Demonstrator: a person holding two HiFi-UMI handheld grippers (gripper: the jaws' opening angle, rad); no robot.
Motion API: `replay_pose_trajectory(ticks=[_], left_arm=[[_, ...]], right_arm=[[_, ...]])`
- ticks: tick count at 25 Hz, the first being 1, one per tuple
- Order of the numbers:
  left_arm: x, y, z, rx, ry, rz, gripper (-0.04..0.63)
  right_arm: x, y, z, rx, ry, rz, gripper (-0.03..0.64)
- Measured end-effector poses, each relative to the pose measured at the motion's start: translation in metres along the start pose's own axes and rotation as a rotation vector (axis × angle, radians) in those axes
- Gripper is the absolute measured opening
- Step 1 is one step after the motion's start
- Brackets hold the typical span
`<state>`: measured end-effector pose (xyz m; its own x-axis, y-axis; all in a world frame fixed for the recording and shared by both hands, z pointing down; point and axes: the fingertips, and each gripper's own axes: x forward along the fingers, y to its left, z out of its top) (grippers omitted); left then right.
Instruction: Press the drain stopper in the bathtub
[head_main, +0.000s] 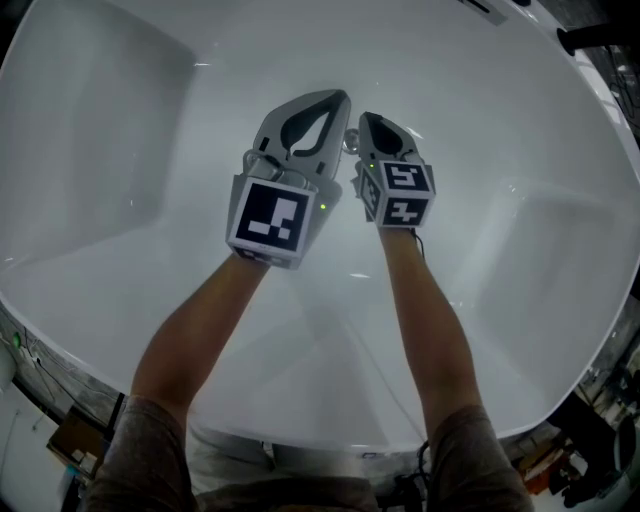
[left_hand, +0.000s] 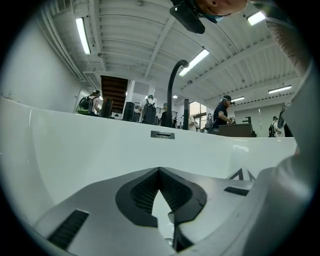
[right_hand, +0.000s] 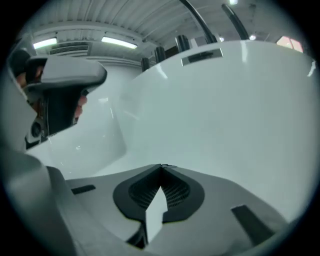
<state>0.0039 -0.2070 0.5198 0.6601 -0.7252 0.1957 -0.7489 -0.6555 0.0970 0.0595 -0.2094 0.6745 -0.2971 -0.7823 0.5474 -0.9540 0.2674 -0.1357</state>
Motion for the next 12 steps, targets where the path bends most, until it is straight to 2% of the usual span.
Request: replay_pose_trajectory(ticks=[8, 12], left_arm=[[0.009, 0.002, -0.02, -0.007, 0.023, -0.003, 0.0], [0.013, 0.0, -0.031, -0.012, 0.043, -0.01, 0.0]], right_arm=[[0.043, -0.033, -0.074, 0.119, 0.186, -0.049, -0.002], [0.058, -0.043, -0.11, 0.142, 0.271, -0.058, -0.002]])
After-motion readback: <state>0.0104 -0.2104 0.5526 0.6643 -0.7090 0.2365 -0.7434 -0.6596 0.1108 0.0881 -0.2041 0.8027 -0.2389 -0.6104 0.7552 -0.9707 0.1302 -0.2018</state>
